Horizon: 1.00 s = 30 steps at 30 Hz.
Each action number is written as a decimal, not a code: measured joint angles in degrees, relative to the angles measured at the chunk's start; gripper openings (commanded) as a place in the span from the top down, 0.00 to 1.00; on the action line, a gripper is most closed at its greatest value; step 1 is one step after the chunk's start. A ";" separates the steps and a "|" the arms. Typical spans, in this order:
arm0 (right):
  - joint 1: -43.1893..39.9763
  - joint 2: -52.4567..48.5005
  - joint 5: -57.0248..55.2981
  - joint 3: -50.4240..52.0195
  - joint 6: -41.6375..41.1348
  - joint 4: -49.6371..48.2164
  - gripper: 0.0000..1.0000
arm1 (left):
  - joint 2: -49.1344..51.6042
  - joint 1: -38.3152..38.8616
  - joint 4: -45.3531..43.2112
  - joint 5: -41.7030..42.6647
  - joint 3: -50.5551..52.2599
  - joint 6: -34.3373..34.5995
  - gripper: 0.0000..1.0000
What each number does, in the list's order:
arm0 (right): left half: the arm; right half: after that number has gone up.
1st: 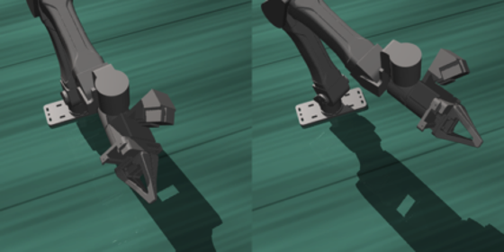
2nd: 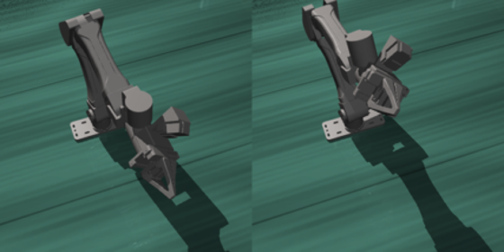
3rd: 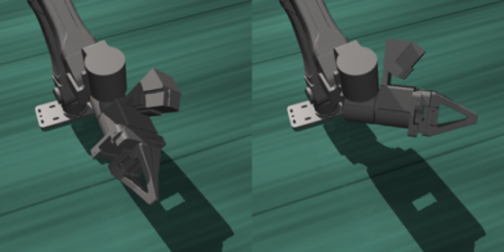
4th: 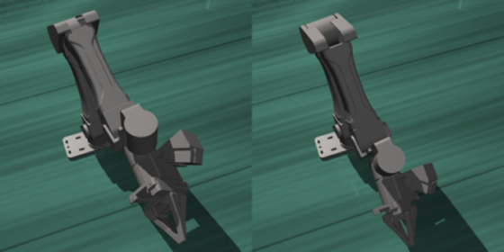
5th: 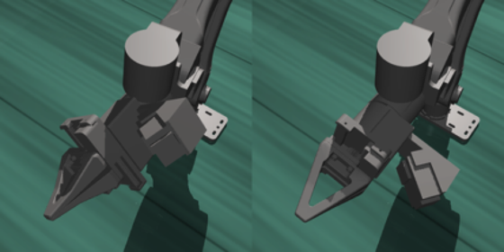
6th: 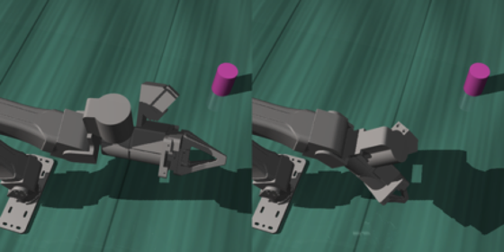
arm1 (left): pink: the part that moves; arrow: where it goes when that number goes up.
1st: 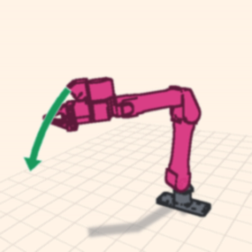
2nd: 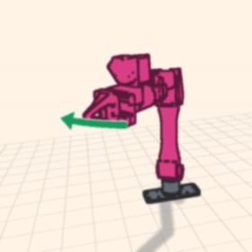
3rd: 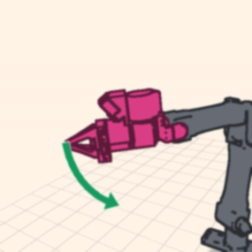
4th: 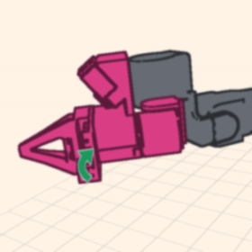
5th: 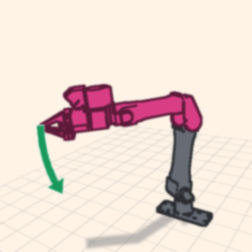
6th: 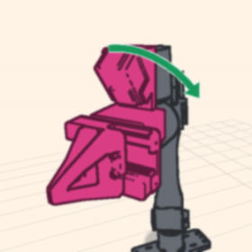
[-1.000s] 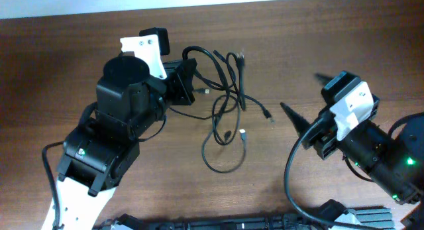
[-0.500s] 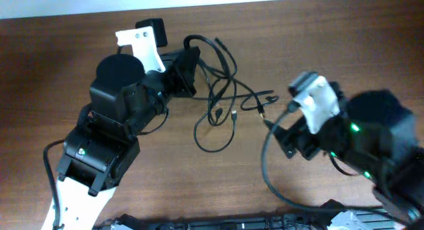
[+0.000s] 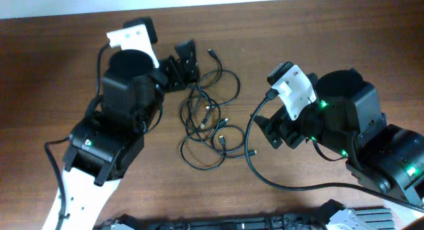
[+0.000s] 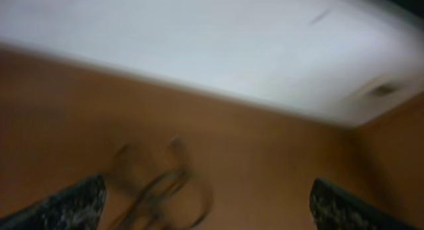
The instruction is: Untangle cables
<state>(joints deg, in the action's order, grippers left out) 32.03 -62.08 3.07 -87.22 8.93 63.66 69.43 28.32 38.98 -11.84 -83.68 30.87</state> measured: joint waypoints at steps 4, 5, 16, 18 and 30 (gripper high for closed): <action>-0.02 -0.61 -0.22 0.00 -0.17 -1.36 0.05 | 0.22 -3.52 15.06 -8.92 0.13 -0.35 0.01; -0.02 -1.57 -0.48 0.00 -0.72 -2.23 0.05 | 0.07 -5.05 17.20 -9.51 0.15 -0.63 0.01; -0.07 -32.98 1.05 0.00 -18.10 -28.30 0.01 | -4.39 -11.63 34.21 -11.13 0.22 -11.65 0.01; -0.07 -39.95 4.63 0.02 -19.85 -31.43 0.01 | -4.39 -11.63 34.18 -11.13 0.22 -11.74 0.01; -0.07 -56.70 13.46 0.02 -24.02 -43.28 0.35 | -4.39 -11.63 34.29 -11.13 0.22 -11.85 0.01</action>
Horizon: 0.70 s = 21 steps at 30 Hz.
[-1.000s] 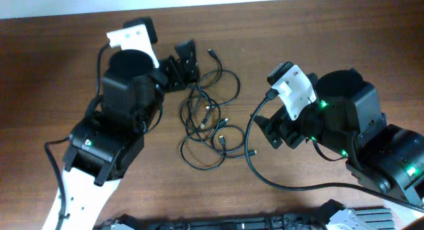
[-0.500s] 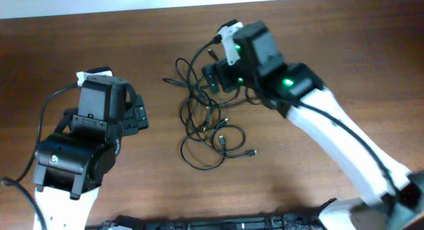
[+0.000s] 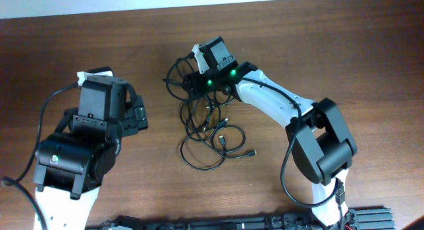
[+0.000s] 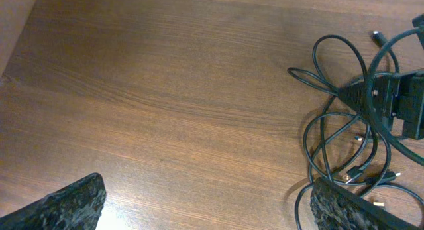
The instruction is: Untangle cables
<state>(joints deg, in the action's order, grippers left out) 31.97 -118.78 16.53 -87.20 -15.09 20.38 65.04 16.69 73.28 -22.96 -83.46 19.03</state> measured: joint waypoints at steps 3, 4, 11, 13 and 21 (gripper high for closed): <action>0.00 -0.55 0.04 0.00 -0.59 -2.40 0.41 | 0.00 0.00 -0.02 0.00 0.00 0.00 0.01; 0.00 -0.68 -0.63 0.00 -0.68 -2.82 0.43 | 0.00 0.00 -0.02 0.00 0.00 0.00 0.01; -1.46 -6.80 -2.51 0.00 -1.05 -7.08 0.96 | 0.00 0.00 -0.02 0.00 0.00 0.00 0.01; -1.46 -6.88 -2.51 0.00 -1.14 -7.30 0.96 | 0.00 0.00 -0.02 0.00 0.00 0.00 0.01; -3.54 4.26 2.86 0.24 3.17 -0.24 0.96 | -0.02 0.00 -0.11 0.00 0.00 -0.02 0.01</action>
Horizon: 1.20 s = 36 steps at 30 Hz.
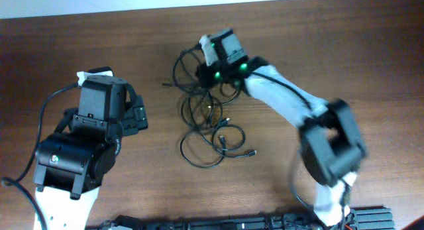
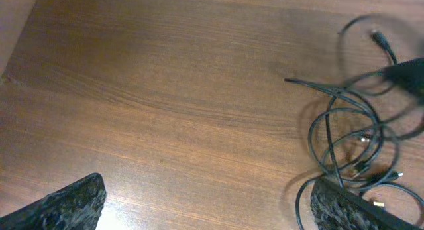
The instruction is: Untangle cables
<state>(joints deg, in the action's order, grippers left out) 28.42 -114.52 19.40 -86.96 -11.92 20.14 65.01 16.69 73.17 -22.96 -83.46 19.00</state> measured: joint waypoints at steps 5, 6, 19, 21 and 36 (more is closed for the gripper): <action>-0.61 28.57 -1.20 -0.11 7.23 1.92 0.96 | 0.02 0.00 -0.07 0.00 0.00 0.02 0.01; -0.61 32.02 -1.51 -0.15 7.58 1.75 0.96 | 0.02 0.00 -0.04 0.00 0.00 0.00 0.01; -0.61 52.87 -6.93 -0.15 18.05 -6.82 0.96 | 0.02 0.00 -0.04 0.00 0.00 0.00 0.01; -0.61 52.57 -7.58 -0.15 18.36 -6.67 0.96 | 0.02 0.00 -0.04 0.00 0.00 0.02 0.01; -0.61 53.53 -7.58 -0.15 18.40 -4.76 0.96 | 11.82 -0.11 -9.20 39.34 -0.02 -1.18 0.01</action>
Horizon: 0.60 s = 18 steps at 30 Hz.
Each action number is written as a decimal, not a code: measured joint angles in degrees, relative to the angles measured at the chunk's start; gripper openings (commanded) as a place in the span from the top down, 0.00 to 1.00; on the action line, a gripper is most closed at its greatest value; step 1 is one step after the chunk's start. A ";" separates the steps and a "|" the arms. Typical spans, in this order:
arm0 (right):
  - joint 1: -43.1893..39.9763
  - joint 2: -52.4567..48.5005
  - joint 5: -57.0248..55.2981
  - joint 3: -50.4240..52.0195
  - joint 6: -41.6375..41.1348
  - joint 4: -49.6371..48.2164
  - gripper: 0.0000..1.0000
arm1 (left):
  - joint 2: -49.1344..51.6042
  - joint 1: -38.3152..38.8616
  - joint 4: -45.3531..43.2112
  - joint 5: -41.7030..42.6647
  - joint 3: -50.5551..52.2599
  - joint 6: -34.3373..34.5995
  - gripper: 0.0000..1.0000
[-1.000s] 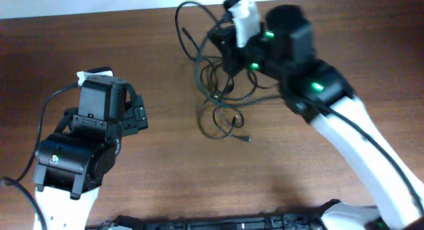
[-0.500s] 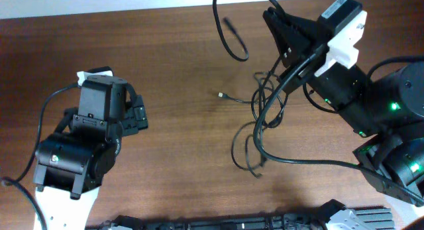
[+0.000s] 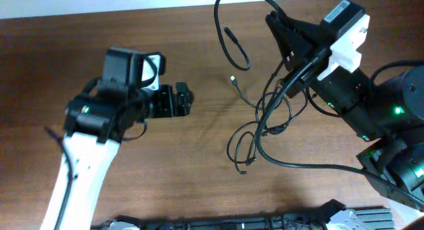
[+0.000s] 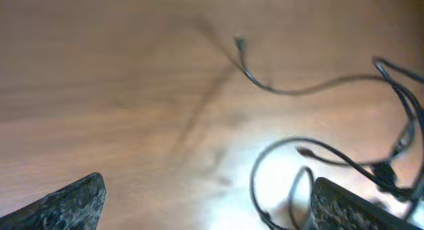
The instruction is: Untangle cables
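Several thin black cables (image 3: pixel 257 127) hang in a loose tangle at centre right, casting a shadow on the wooden table (image 3: pixel 199 177). My right gripper (image 3: pixel 286 79) is raised high at upper right and is shut on their strands. One cable loops up past it (image 3: pixel 228 41), and a free plug end (image 3: pixel 233 78) dangles to the left. My left gripper (image 3: pixel 185 101) stands open to the left of the tangle with nothing in it. In the left wrist view its fingers (image 4: pixel 74 202) are spread wide, and the cables (image 4: pixel 331 157) lie ahead to the right, with the plug end (image 4: pixel 239 40) farther off.
The large right arm body (image 3: pixel 371 104) fills the right side of the overhead view. A dark rack (image 3: pixel 218 225) runs along the front edge. A white wall (image 3: pixel 99 1) borders the far edge of the table.
My right gripper was low over the top of the pile; now it is high and to the right with the cables hanging from it. My left gripper has shifted right, toward the cables.
At first my left gripper was at the pile's upper left and my right arm was beside the pile. Then the left arm sat back at the left and the right gripper was on the pile's top. Now the tangle is lifted and stretched out.
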<state>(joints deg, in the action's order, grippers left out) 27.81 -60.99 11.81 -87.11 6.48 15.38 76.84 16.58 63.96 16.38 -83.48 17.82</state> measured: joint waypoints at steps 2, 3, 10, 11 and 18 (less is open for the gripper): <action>0.00 0.02 1.16 0.00 0.02 -0.02 0.96 | 5.53 0.17 -0.59 9.22 0.02 -1.60 0.01; 0.00 0.04 1.62 0.00 -0.02 0.00 0.96 | 8.04 0.59 -1.46 13.86 0.02 -3.43 0.01; 0.00 0.31 3.87 0.00 0.02 0.00 0.96 | 14.36 10.32 -13.94 33.03 0.07 -10.51 0.01; 0.00 0.46 4.37 0.00 -0.02 -0.02 0.96 | 14.36 11.26 -14.93 33.62 0.07 -10.51 0.01; 0.00 3.89 7.28 0.00 -0.02 -2.86 0.96 | 14.99 14.62 -16.72 29.99 0.07 -10.51 0.01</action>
<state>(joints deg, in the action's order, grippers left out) 27.81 -57.10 19.09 -87.11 6.46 12.51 91.83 31.20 47.24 46.37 -83.42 7.31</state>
